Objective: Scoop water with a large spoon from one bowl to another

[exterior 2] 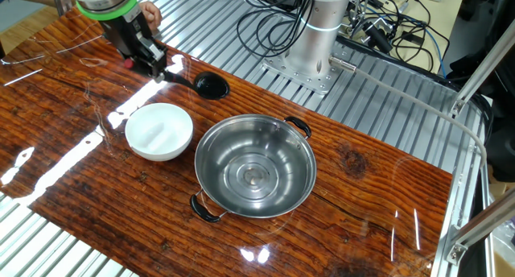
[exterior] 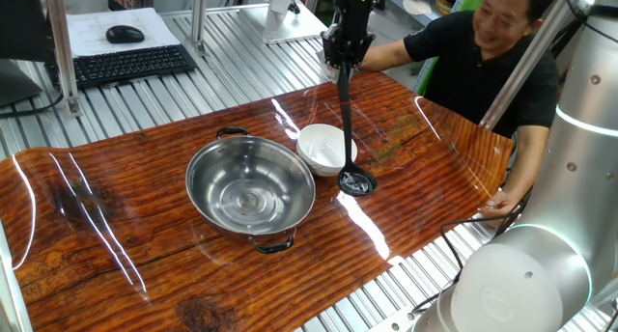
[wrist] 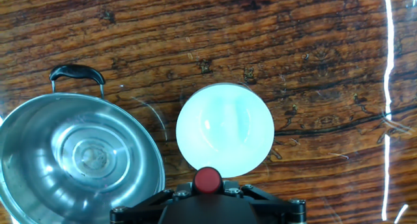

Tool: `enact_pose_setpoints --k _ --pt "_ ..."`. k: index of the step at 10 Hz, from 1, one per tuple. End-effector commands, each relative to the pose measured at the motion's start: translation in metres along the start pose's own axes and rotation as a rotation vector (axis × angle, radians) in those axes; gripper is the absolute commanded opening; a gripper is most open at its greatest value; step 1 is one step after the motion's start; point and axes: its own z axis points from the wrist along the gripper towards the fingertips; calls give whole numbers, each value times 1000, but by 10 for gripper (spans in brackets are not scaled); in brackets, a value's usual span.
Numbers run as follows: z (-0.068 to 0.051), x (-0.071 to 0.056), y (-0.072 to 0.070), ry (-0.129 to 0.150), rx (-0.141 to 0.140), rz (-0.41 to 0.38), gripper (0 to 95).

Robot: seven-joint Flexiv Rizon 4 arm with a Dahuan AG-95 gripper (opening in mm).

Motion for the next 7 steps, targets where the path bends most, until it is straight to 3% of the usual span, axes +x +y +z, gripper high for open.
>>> enact_pose_setpoints --k 1,7 --pt "-5 -12 -1 10 1 -4 0" --pt "-13 -36 -4 7 14 -22 0"
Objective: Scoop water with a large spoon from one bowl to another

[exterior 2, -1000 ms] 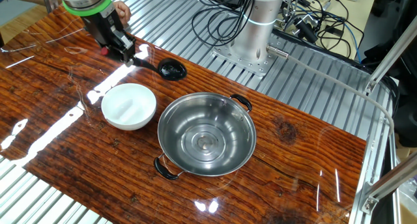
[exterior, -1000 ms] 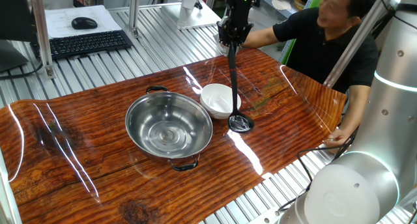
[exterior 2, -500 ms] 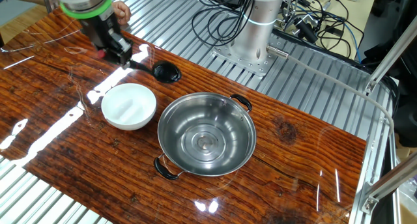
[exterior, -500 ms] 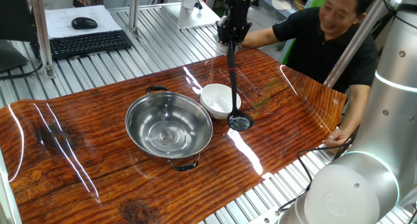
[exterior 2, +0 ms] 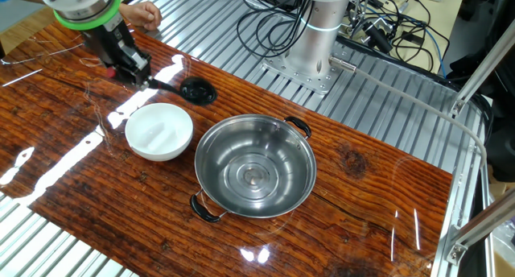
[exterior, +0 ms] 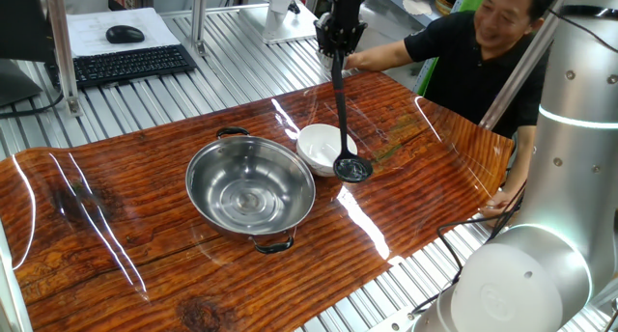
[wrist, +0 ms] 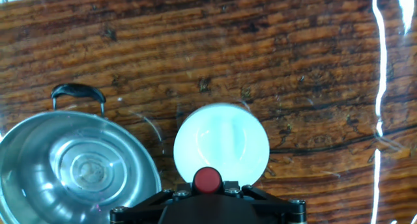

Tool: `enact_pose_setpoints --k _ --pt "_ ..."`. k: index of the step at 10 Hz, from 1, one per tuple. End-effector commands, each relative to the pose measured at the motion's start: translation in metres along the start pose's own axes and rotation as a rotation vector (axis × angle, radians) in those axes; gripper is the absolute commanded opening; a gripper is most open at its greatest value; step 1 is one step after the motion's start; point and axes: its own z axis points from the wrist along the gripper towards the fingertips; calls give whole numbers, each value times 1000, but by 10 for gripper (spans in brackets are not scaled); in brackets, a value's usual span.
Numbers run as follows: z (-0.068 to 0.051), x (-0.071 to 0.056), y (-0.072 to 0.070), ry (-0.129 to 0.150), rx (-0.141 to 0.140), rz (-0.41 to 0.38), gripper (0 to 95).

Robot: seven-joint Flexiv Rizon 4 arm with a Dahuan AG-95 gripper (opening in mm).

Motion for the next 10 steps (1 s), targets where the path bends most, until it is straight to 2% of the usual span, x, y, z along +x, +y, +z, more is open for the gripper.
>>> enact_pose_setpoints --k 1,4,10 --pt "-2 -6 -1 7 2 -7 0" --pt "-3 -12 -2 5 4 -9 0" --pt "-5 -31 -5 0 6 -25 0"
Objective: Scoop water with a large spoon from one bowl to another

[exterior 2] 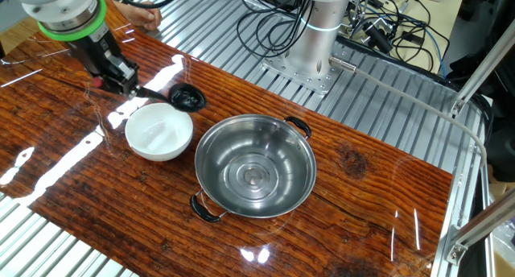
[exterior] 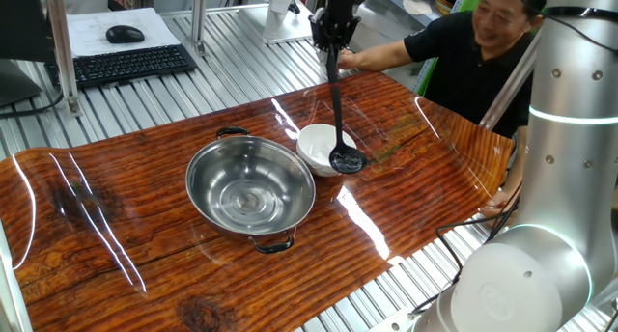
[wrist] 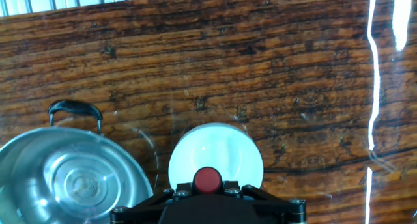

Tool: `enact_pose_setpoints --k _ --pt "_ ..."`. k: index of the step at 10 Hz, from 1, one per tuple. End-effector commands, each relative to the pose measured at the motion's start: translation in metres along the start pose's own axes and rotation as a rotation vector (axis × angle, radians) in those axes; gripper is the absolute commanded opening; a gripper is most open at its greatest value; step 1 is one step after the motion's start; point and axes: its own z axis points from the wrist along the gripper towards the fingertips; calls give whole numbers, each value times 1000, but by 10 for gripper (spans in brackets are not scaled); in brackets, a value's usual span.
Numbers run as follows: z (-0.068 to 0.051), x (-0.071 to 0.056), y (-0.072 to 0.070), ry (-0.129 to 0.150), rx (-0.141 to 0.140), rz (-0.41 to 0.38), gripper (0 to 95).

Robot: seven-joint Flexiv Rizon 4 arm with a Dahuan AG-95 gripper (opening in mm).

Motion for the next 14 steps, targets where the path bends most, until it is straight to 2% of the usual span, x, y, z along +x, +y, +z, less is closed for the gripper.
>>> enact_pose_setpoints --k 1,14 --pt "-2 -6 -1 7 1 -3 0" --pt "-1 -35 -6 -1 5 -30 0"
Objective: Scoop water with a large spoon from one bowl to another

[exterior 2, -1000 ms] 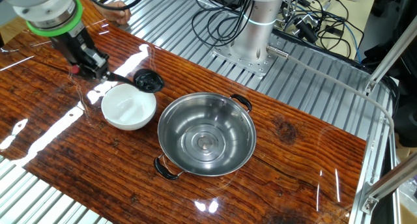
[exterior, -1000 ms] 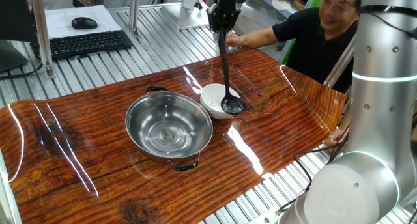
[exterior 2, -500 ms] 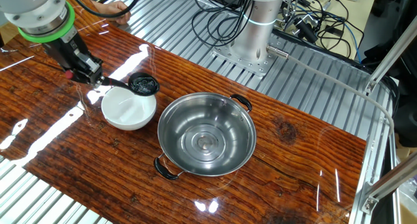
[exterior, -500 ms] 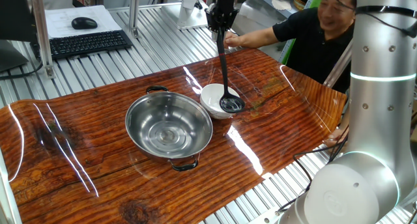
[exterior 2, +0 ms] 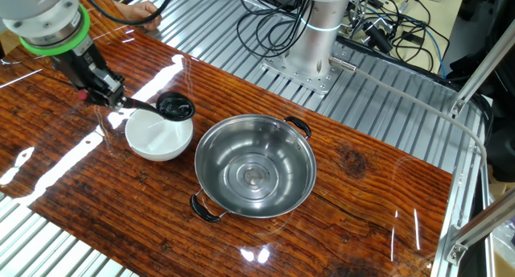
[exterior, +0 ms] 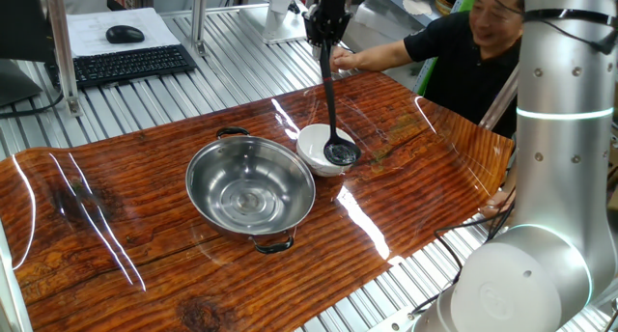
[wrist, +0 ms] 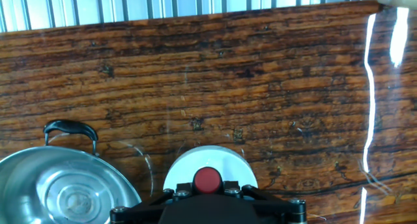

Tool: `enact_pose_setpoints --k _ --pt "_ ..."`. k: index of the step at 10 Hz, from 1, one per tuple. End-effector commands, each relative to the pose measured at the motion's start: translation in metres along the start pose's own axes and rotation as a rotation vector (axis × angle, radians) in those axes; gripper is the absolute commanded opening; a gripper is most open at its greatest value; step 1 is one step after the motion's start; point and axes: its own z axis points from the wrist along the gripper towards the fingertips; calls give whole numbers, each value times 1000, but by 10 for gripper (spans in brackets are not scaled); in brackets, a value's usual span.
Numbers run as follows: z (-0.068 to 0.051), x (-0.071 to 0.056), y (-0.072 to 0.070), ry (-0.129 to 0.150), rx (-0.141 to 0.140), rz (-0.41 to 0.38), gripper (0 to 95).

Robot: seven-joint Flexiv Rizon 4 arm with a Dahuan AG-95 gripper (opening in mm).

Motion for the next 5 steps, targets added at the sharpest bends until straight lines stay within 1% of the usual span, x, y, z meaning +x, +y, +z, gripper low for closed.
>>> enact_pose_setpoints --k 1,2,5 --pt "0 -2 -1 -3 2 -3 0" --pt "1 -4 -1 -4 1 -4 0" --pt "0 -13 0 -35 3 -5 0"
